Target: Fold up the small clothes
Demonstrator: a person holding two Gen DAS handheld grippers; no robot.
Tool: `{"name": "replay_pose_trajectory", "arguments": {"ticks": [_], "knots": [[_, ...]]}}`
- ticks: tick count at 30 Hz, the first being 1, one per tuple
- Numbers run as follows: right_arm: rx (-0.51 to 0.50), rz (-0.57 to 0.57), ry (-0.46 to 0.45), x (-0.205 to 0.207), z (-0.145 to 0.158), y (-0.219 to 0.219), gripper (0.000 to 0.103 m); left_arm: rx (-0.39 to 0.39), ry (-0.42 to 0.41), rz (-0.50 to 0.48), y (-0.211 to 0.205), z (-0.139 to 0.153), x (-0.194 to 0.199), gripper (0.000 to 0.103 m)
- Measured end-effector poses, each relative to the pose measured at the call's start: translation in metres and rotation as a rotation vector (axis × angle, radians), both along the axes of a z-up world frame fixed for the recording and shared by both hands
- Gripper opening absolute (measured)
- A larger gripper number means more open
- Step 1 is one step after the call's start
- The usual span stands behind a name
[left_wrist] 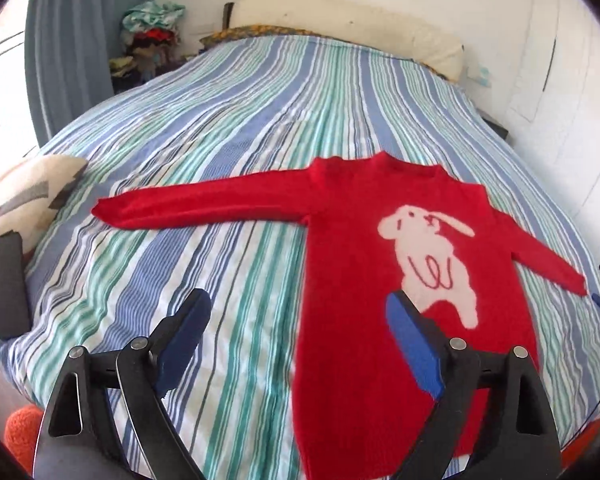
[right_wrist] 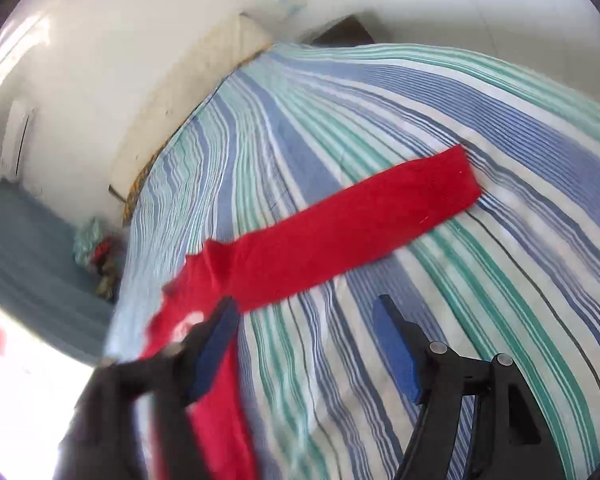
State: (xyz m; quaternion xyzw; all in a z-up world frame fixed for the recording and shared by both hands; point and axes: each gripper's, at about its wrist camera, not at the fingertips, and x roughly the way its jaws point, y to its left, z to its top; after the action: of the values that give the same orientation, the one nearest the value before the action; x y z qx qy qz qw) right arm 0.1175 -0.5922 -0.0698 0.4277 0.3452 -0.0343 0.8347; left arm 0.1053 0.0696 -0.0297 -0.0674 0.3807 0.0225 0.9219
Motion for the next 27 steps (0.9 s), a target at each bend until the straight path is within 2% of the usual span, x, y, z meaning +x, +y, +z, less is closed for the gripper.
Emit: {"name": "replay_pose_trajectory", "arguments": {"ticks": [2,4,5,7,8,9,10,11,12,14,15,17,20,23,27], "knots": [[0.155,-0.13,0.034,0.011,-0.033,-0.038,0.069,-0.003,0.03,0.029,0.006,-0.015,0.002,0.091],[0.236,-0.245,0.091,0.017,-0.067,-0.061,0.068,0.026,0.069,0.059,0.012,-0.037,-0.002,0.091],[0.258,-0.292,0.103,0.019,-0.079,-0.07,0.067,0.045,0.09,0.073,0.017,-0.047,-0.005,0.091],[0.273,-0.347,0.064,0.028,-0.091,-0.085,0.063,0.09,0.118,0.105,0.027,-0.067,-0.011,0.09],[0.271,-0.354,0.039,0.034,-0.091,-0.089,0.063,0.116,0.13,0.124,0.033,-0.076,-0.015,0.09],[0.27,-0.34,0.024,0.044,-0.091,-0.092,0.058,0.135,0.151,0.141,0.039,-0.085,-0.016,0.09],[0.264,-0.301,0.031,0.056,-0.09,-0.092,0.021,0.14,0.178,0.156,0.045,-0.092,-0.016,0.088],[0.226,-0.249,0.084,0.069,-0.089,-0.091,0.005,0.131,0.203,0.171,0.052,-0.096,-0.015,0.087],[0.135,-0.231,0.153,0.076,-0.082,-0.089,0.004,0.107,0.212,0.187,0.059,-0.097,-0.015,0.086],[-0.03,-0.277,0.179,0.071,-0.063,-0.094,0.003,0.046,0.187,0.207,0.068,-0.094,-0.018,0.086],[-0.075,-0.311,0.192,0.066,-0.057,-0.098,0.003,0.031,0.179,0.211,0.07,-0.092,-0.018,0.086],[-0.095,-0.337,0.221,0.06,-0.055,-0.104,0.003,0.033,0.182,0.2,0.069,-0.092,-0.017,0.086],[-0.167,-0.305,0.226,0.069,-0.04,-0.094,0.003,0.046,0.173,0.184,0.066,-0.089,-0.02,0.086],[-0.256,-0.238,0.161,0.082,0.0,-0.06,0.003,0.026,0.15,0.178,0.068,-0.085,-0.023,0.086],[-0.321,-0.015,-0.015,0.122,0.076,0.028,0.003,-0.004,0.136,0.173,0.073,-0.082,-0.022,0.086]]}}
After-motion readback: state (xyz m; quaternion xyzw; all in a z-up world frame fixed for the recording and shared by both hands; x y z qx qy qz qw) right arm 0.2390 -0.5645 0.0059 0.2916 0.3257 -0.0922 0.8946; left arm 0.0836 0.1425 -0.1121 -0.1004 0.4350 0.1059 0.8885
